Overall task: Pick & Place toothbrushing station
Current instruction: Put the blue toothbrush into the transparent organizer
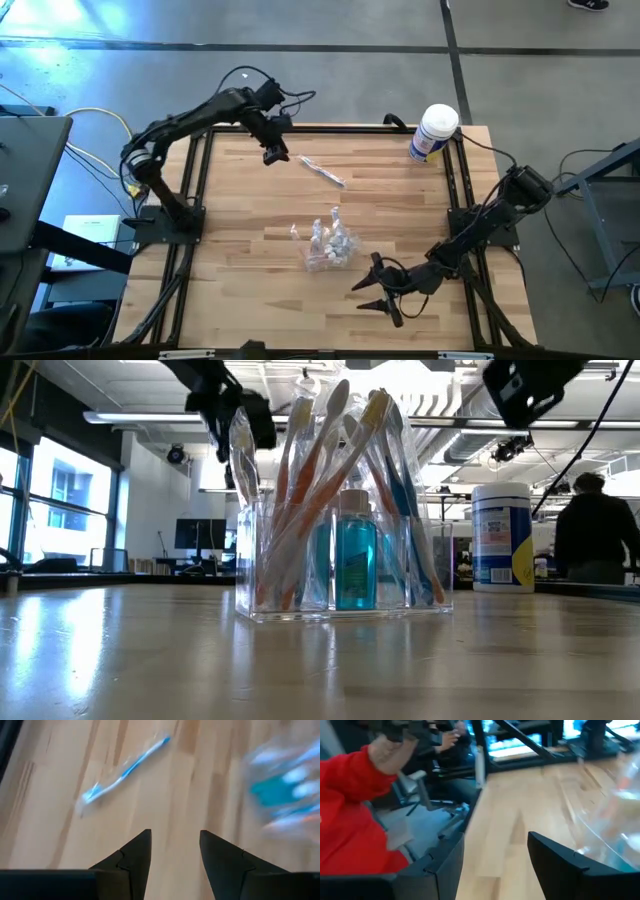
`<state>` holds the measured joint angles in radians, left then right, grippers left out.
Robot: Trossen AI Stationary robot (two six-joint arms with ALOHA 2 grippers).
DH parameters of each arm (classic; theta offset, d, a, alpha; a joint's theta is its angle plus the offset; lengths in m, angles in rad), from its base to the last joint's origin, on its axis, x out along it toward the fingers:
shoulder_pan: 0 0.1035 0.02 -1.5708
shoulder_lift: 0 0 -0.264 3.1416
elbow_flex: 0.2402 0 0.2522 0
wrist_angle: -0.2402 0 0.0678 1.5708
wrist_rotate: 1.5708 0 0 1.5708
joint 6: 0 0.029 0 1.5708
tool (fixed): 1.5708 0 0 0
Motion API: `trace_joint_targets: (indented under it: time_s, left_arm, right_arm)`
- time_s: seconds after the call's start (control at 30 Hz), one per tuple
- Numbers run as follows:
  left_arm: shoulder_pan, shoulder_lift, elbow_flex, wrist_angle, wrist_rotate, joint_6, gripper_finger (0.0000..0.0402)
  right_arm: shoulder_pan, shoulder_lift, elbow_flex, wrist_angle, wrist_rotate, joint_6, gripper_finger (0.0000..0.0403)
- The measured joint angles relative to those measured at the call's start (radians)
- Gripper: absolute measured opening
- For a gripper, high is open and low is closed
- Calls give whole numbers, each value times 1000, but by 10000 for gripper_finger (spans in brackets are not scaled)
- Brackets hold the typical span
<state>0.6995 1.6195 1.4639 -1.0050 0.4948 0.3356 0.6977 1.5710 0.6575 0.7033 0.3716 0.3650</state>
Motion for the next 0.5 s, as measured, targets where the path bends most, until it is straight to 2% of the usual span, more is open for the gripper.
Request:
trace_joint_targets:
  time_s: [0.17,0.23,0.33,0.5]
  left_arm:
    - [0,78,-1,-6,-200,118,163]
    - [1,106,-1,-9,-228,168,163]
    - [7,143,-1,-18,-205,283,163]
    - [29,190,-1,9,-100,428,163]
  right_arm:
    - [1,8,0,8,66,93,210]
    - [1,8,0,9,93,124,210]
    - [2,8,0,37,124,143,210]
    - [3,8,0,44,126,187,210]
